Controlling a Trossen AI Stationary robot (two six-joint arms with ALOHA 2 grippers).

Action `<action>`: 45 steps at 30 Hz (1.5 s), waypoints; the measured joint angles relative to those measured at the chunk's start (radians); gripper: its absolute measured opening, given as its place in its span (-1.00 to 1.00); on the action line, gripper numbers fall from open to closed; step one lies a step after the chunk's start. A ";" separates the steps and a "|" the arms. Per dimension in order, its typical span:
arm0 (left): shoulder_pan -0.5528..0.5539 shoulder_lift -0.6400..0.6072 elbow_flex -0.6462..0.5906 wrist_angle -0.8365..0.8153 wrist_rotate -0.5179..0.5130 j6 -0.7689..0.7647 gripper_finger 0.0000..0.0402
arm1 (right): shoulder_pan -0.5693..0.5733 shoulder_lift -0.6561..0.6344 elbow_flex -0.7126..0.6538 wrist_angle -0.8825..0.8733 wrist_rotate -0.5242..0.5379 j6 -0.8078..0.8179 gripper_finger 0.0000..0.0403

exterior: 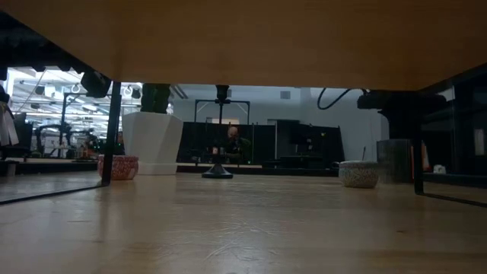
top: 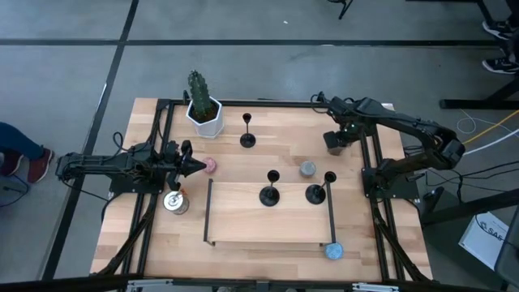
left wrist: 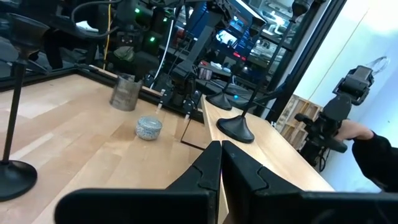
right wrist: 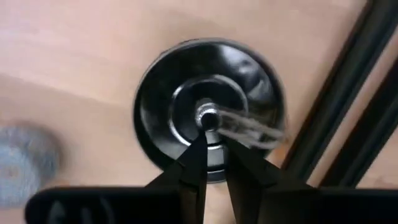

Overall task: Pick & Place candle stick holders
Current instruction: Adjust the top silver scented candle

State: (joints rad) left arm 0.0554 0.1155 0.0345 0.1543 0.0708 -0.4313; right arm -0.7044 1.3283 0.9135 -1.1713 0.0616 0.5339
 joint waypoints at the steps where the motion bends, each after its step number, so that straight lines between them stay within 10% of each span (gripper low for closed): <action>1: 0.000 0.000 0.000 0.000 0.000 0.000 -0.97 | -0.001 -0.003 0.001 -0.019 -0.008 0.000 -0.72; 26: 0.000 0.000 0.000 0.003 -0.002 0.000 -0.97 | 0.159 -0.038 -0.064 -0.257 -0.223 -0.008 -0.72; 45: 0.000 0.000 0.000 0.068 -0.009 0.000 -0.97 | 0.169 -0.046 -0.036 0.039 -0.281 -0.331 -0.71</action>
State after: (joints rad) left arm 0.0551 0.1158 0.0342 0.2218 0.0615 -0.4313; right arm -0.5350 1.2823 0.8780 -1.1326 -0.2195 0.2028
